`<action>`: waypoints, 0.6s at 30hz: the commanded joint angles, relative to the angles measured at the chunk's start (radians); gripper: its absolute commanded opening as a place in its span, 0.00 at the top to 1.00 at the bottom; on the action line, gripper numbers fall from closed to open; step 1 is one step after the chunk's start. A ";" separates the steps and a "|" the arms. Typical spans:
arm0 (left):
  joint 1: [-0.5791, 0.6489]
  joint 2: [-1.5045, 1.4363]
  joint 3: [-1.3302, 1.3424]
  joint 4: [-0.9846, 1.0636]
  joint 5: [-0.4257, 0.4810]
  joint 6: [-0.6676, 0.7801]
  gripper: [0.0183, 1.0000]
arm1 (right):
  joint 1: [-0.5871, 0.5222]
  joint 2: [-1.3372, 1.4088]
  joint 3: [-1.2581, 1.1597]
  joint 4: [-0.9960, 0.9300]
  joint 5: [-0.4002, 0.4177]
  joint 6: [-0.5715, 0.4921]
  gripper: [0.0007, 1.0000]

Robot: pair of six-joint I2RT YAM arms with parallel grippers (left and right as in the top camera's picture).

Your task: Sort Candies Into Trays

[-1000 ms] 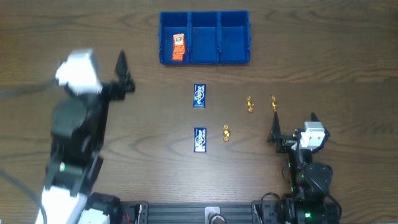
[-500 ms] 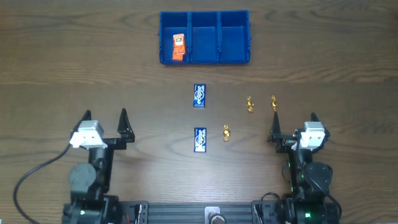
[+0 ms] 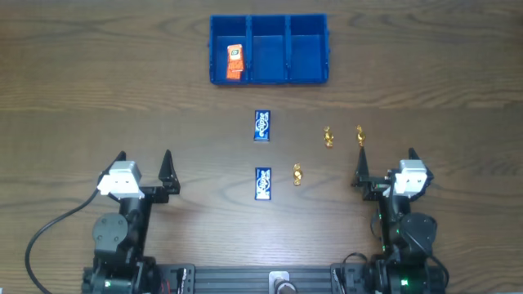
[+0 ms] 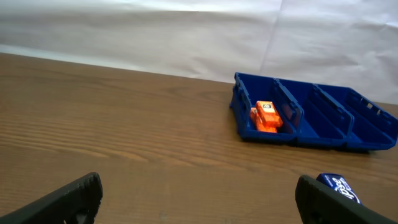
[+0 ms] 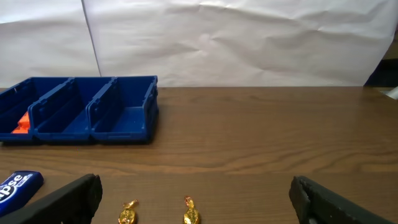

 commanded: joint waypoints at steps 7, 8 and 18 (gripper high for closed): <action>0.004 -0.009 -0.019 -0.041 0.000 0.014 0.00 | -0.006 -0.007 -0.003 -0.003 0.002 -0.008 0.00; 0.004 -0.009 -0.019 -0.041 0.000 0.014 0.00 | -0.006 -0.007 -0.003 -0.003 0.002 -0.008 0.00; 0.004 -0.009 -0.019 -0.041 0.000 0.014 0.00 | -0.006 -0.007 -0.003 0.101 -0.042 -0.007 0.00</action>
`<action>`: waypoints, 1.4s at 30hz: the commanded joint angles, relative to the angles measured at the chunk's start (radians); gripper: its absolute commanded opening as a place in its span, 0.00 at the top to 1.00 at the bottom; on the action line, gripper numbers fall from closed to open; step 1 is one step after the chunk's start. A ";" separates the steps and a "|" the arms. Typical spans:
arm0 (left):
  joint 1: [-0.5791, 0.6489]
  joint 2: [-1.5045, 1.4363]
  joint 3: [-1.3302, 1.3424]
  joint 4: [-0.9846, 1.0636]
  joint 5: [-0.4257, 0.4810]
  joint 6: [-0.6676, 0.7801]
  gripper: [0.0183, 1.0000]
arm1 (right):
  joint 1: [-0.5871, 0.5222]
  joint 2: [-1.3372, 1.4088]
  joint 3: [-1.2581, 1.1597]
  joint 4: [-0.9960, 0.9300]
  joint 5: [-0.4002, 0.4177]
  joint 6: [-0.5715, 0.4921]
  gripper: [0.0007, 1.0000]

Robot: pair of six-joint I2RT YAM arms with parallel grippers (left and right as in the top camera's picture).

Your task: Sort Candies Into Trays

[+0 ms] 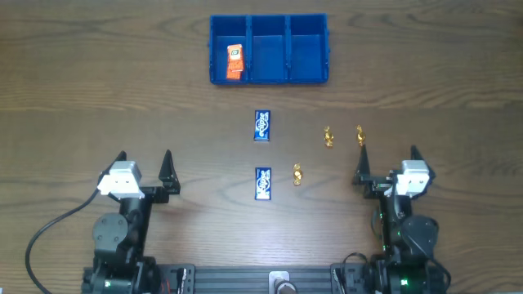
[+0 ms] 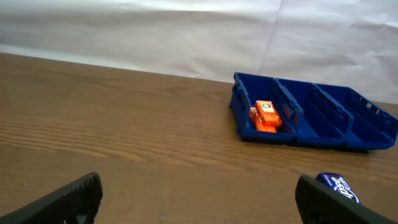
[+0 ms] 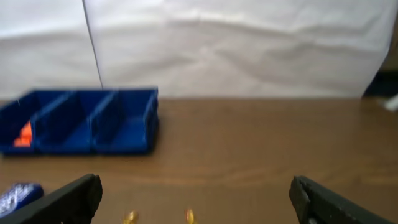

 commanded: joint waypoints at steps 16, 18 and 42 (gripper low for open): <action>0.004 -0.009 -0.020 -0.040 -0.002 0.014 0.00 | 0.052 0.802 0.786 -0.399 -0.616 0.240 0.00; 0.004 -0.009 -0.020 -0.040 -0.002 0.014 0.00 | 0.122 0.933 0.929 -0.558 -0.602 0.209 0.00; 0.004 -0.009 -0.020 -0.040 -0.002 0.014 0.00 | 0.797 1.732 1.200 -0.887 0.007 0.643 0.00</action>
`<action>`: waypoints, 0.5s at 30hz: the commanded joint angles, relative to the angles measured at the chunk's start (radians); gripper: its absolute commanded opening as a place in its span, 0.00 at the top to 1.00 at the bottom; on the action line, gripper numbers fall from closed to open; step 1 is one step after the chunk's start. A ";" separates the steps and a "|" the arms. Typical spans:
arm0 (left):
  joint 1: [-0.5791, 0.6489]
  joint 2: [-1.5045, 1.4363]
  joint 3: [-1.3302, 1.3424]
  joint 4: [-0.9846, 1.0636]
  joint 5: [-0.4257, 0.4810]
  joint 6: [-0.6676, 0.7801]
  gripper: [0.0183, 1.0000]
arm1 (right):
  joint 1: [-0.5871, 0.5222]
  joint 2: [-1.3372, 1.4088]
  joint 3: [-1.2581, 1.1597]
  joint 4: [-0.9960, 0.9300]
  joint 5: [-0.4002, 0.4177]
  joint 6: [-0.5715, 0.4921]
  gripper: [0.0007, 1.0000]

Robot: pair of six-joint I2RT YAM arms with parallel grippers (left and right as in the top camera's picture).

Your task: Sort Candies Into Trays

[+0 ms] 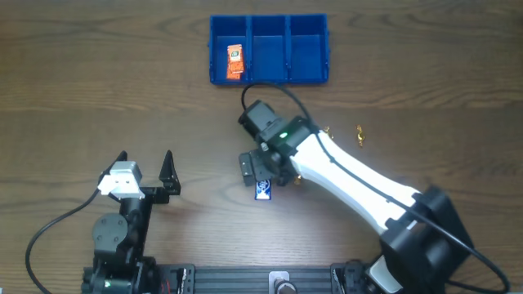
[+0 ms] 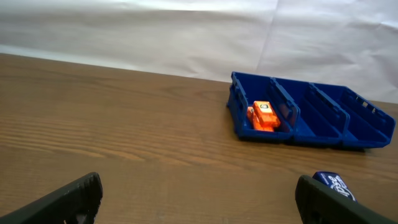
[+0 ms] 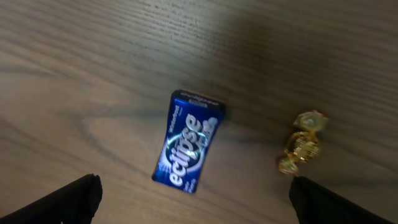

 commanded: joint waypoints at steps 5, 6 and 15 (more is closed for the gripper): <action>0.003 -0.006 -0.021 -0.037 -0.014 0.014 0.00 | 0.070 0.136 0.021 0.055 0.102 0.153 0.00; 0.003 -0.006 -0.021 -0.037 -0.014 0.014 0.00 | 0.072 0.146 0.021 0.061 0.103 0.153 0.00; 0.003 -0.006 -0.021 -0.037 -0.014 0.014 0.00 | 0.076 0.215 0.018 0.085 0.122 0.192 0.00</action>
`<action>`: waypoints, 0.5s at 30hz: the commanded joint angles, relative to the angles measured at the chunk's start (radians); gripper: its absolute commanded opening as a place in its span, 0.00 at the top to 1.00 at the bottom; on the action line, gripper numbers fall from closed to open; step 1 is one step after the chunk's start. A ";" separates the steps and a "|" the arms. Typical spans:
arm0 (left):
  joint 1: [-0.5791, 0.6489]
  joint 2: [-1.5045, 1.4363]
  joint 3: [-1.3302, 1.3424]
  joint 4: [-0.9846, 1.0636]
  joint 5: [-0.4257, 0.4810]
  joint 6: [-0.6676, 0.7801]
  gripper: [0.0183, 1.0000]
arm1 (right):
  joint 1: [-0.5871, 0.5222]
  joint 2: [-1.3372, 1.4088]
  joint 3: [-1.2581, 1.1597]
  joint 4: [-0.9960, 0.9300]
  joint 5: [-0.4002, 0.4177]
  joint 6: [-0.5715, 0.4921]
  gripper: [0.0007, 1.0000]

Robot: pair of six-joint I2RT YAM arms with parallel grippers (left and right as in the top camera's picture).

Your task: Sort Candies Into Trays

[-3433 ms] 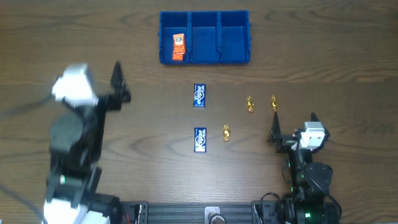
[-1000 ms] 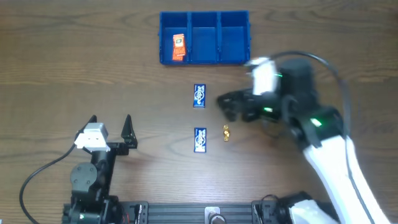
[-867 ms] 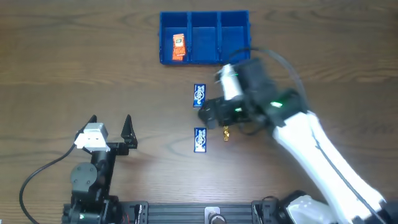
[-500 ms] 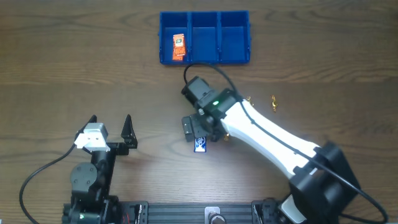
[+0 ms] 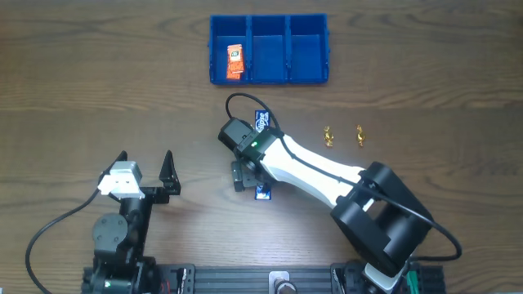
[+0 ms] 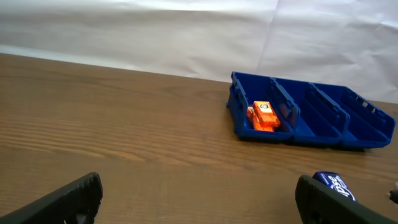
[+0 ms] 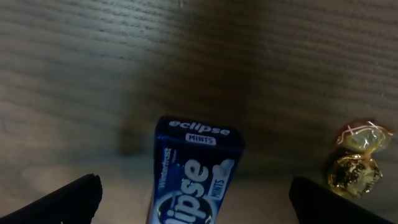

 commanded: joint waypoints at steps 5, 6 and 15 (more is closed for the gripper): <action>0.003 -0.006 -0.021 -0.036 -0.014 0.014 0.00 | 0.006 0.076 0.014 0.039 0.032 0.055 0.00; 0.003 -0.006 -0.021 -0.036 -0.014 0.014 0.00 | 0.006 0.079 0.014 0.041 0.032 0.055 0.00; 0.003 -0.006 -0.021 -0.036 -0.014 0.014 0.00 | 0.006 0.079 0.014 0.042 0.031 0.055 0.52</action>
